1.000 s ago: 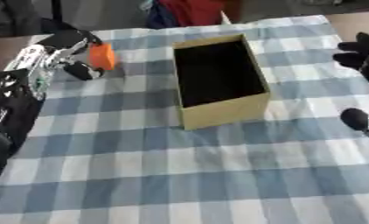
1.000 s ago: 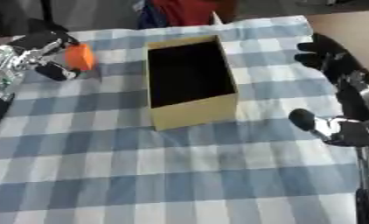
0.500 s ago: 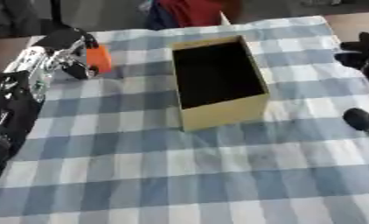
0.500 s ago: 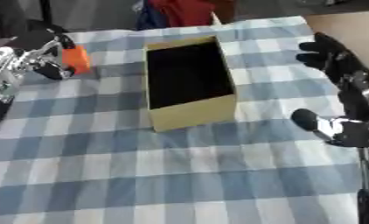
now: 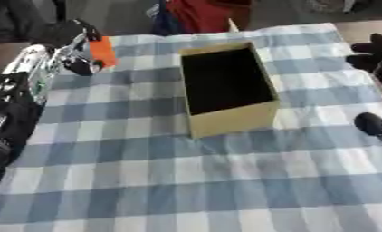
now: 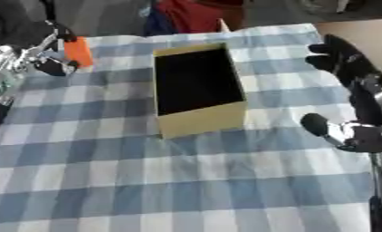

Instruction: Pick up objects on the table and place them in the box.

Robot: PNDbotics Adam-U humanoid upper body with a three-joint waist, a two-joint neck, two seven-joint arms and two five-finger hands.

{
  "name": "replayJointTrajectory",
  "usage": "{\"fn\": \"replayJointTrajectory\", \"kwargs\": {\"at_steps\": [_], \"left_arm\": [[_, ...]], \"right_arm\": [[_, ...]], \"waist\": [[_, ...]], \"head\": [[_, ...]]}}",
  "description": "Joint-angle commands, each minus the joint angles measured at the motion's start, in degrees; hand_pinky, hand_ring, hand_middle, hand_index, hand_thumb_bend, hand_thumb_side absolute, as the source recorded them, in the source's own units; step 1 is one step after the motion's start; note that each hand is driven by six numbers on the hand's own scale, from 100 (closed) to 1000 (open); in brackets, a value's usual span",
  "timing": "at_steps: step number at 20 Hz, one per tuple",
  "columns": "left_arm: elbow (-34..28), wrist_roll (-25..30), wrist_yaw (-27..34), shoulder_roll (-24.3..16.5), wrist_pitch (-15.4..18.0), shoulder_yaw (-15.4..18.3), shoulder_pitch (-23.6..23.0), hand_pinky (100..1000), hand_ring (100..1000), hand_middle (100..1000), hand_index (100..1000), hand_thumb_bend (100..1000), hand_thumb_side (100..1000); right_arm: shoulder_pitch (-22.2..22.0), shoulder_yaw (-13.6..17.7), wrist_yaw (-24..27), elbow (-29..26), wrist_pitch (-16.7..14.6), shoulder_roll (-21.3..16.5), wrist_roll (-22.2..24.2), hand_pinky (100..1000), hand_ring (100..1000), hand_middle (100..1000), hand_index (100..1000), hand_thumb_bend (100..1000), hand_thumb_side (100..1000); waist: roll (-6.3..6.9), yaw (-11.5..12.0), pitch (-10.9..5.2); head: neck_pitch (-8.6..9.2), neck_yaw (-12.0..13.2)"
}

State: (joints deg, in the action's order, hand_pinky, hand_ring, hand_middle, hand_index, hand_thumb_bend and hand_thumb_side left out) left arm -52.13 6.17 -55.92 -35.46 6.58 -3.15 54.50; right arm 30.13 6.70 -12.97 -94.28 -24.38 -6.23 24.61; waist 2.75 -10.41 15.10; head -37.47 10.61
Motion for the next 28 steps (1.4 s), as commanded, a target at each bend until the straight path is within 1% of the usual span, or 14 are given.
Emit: {"fn": "replayJointTrajectory", "kwargs": {"at_steps": [1, 5, 8, 12, 16, 19, 20, 21, 23, 28], "left_arm": [[-5.99, 1.63, 3.4, -2.76, 1.82, -1.77, 1.09, 638, 493, 449, 712, 236, 100], [-14.74, 5.92, 8.17, -3.01, 4.48, -5.51, 1.22, 645, 491, 447, 719, 236, 100], [-21.22, 9.24, 11.19, -2.64, 5.82, -8.46, 1.46, 652, 499, 455, 727, 252, 100], [-26.6, 12.57, 12.77, -0.96, 6.94, -11.61, 1.89, 655, 506, 464, 735, 257, 100], [-28.54, 14.41, 13.17, 1.12, 7.73, -13.9, 1.95, 660, 512, 473, 751, 258, 100], [-28.93, 14.96, 13.23, 1.55, 7.9, -14.41, 1.89, 660, 512, 473, 751, 258, 100], [-29.09, 15.11, 13.25, 1.72, 7.98, -14.59, 1.75, 668, 528, 494, 793, 274, 100], [-29.31, 15.61, 13.08, 2.44, 8.44, -15.37, 1.5, 669, 529, 495, 795, 279, 100], [-29.08, 16.48, 12.32, 3.84, 9.26, -16.92, 1.36, 669, 531, 498, 805, 280, 100], [-27.91, 17.64, 11.24, 5.73, 10.64, -18.97, 0.69, 676, 547, 522, 828, 290, 100]], "right_arm": [[0.4, 0.13, -0.44, -0.64, -0.33, -0.06, 0.03, 873, 840, 853, 1000, 709, 602], [0.28, 0.02, -0.71, -0.37, -0.51, 0.15, 0.06, 872, 840, 853, 1000, 711, 599], [0.26, -0.12, -0.79, -0.22, -0.67, 0.32, 0.14, 872, 841, 853, 1000, 712, 598], [0.37, -0.38, -0.83, -0.1, -0.83, 0.52, 0.32, 872, 841, 853, 1000, 713, 597], [0.48, -0.6, -0.72, -0.03, -0.96, 0.69, 0.57, 872, 841, 853, 1000, 712, 598], [0.49, -0.61, -0.66, -0.08, -0.93, 0.71, 0.61, 872, 841, 853, 1000, 712, 598], [0.54, -0.67, -0.65, -0.11, -0.95, 0.75, 0.65, 873, 841, 853, 1000, 712, 600], [0.61, -0.77, -0.65, -0.16, -0.97, 0.81, 0.74, 873, 841, 853, 1000, 712, 600], [0.62, -0.82, -0.68, -0.22, -0.96, 0.85, 0.87, 873, 842, 853, 1000, 713, 599], [0.67, -0.88, -0.76, -0.26, -0.98, 0.93, 1.11, 873, 842, 851, 1000, 714, 599]], "waist": [[-0.26, 0.33, -1.65], [-0.55, 0.58, -2.17], [-0.63, 0.47, -2.41], [-0.62, 0.02, -2.48], [-0.56, -0.37, -2.4], [-0.54, -0.39, -2.37], [-0.5, -0.43, -2.33], [-0.45, -0.41, -2.3], [-0.41, -0.32, -2.3], [-0.39, -0.37, -2.33]], "head": [[0.07, -0.25], [-0.06, -0.35], [-0.2, -0.39], [-0.25, -0.32], [-0.16, -0.3], [-0.15, -0.34], [-0.09, -0.26], [-0.03, -0.23], [0.04, -0.36], [0.22, -0.29]]}}
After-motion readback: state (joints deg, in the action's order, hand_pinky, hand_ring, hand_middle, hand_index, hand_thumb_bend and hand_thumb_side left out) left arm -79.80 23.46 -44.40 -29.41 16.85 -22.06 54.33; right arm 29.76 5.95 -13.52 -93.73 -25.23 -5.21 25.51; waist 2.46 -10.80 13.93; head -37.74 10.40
